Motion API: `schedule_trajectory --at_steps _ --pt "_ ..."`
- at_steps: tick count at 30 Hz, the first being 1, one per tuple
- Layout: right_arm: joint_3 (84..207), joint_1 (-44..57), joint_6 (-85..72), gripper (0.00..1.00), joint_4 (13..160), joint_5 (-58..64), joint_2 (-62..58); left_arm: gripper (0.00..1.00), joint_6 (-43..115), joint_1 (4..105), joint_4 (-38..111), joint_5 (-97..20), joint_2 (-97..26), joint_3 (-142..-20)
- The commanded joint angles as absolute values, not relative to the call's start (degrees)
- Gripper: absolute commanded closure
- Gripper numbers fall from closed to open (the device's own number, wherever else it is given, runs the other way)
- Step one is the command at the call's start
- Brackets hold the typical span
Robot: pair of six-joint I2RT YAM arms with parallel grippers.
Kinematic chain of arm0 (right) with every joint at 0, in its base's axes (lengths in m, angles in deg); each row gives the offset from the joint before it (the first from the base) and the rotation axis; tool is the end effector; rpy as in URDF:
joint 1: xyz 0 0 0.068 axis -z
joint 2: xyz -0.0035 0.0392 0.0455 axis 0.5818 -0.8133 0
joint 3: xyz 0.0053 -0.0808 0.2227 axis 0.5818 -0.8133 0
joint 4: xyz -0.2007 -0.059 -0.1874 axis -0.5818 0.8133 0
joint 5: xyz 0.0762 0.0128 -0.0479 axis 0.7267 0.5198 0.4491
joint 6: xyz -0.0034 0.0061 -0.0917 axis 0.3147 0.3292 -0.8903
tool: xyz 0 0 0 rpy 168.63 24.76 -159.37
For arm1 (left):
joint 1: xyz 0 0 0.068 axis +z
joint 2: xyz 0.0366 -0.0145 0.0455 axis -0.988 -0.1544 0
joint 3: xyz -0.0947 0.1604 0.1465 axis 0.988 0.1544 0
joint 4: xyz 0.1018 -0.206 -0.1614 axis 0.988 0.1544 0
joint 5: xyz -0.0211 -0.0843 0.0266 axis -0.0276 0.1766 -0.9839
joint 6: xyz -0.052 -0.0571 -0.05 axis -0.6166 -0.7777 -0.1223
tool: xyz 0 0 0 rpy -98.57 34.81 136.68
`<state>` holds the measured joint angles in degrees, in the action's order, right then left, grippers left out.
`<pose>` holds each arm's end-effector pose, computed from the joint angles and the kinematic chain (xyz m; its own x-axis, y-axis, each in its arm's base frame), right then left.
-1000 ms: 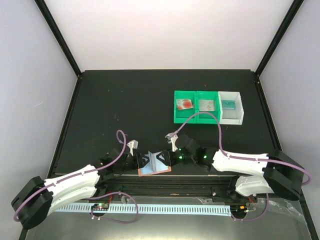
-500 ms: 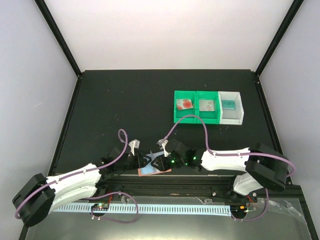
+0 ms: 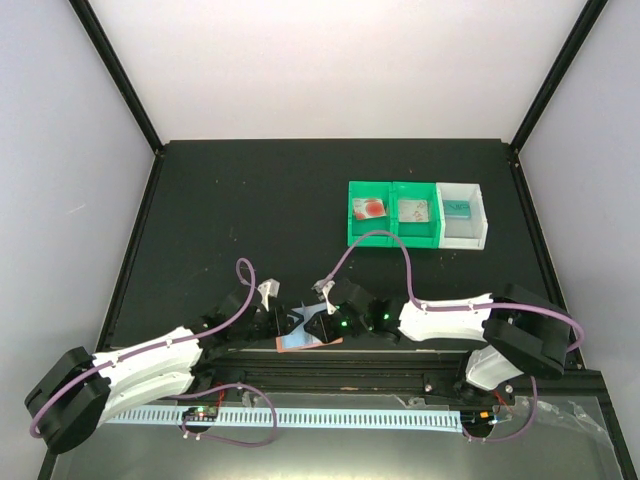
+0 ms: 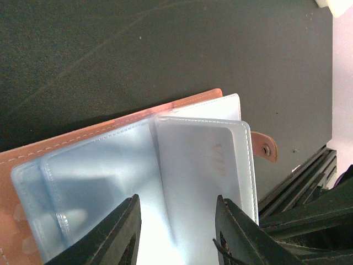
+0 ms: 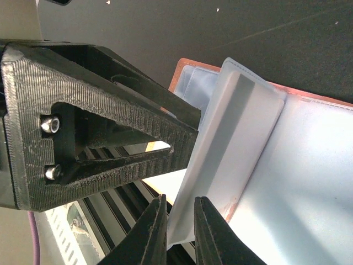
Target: Take the credit cards out of the card holder
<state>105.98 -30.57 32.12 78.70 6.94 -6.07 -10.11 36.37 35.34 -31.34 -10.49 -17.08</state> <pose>0.1199 0.3128 0.0733 -0.8741 -0.2440 -0.4200 -0.4738 0.6186 0.6268 0.1493 -0.1789 0.0571 -0.9367 -0.2153 -0.2761 0.0671 0.6636 -0.7451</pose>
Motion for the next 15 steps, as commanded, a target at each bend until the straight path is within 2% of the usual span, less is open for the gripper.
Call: schedule_trajectory --at_steps 1,12,15 --pt "106.28 -30.78 31.84 0.83 78.39 4.82 -5.80 0.61 -9.35 36.13 34.76 -31.25 -10.38 -19.12" --pt "105.59 -30.78 31.75 0.83 79.01 4.02 -5.04 0.61 -8.49 36.08 38.80 -33.22 -8.27 -20.09" --pt "105.26 -30.78 31.87 0.87 78.89 3.90 -4.75 0.61 -7.75 36.12 39.27 -32.95 -8.00 -20.46"
